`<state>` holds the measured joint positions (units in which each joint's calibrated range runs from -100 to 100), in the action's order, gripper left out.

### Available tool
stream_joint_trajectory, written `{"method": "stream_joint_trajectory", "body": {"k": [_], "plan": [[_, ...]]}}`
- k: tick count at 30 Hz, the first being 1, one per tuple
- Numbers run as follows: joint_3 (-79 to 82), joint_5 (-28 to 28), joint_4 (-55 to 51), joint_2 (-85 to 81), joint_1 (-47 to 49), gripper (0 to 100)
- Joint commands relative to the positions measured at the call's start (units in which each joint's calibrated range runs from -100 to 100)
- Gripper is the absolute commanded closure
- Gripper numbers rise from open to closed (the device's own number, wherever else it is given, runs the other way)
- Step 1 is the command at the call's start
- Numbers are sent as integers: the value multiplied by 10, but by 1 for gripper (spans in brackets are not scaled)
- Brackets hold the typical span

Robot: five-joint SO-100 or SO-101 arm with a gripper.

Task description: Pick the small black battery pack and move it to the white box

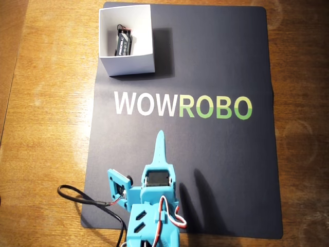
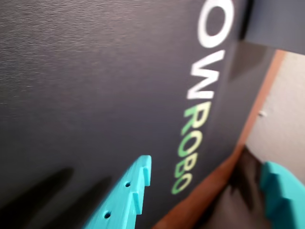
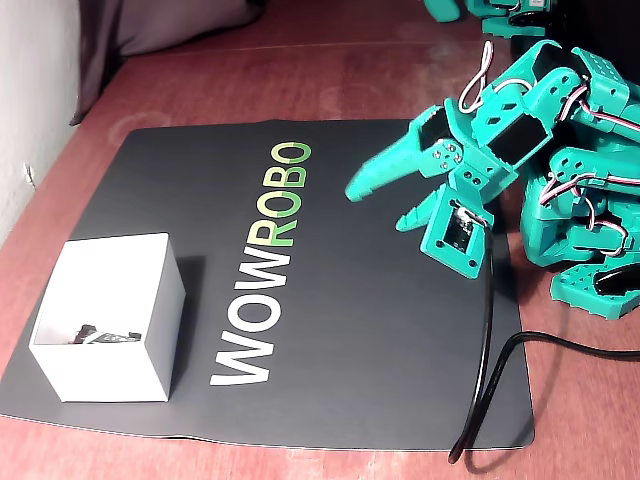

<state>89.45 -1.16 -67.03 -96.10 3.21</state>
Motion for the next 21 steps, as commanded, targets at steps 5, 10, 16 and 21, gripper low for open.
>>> {"method": "stream_joint_trajectory", "body": {"k": [5,10,16,21], "plan": [[-1,-2,-54,-4,0,87],[0,-2,-69,-5,-1,87],[15,-2,-69,-5,-1,87],[15,-2,-69,-5,-1,93]]}}
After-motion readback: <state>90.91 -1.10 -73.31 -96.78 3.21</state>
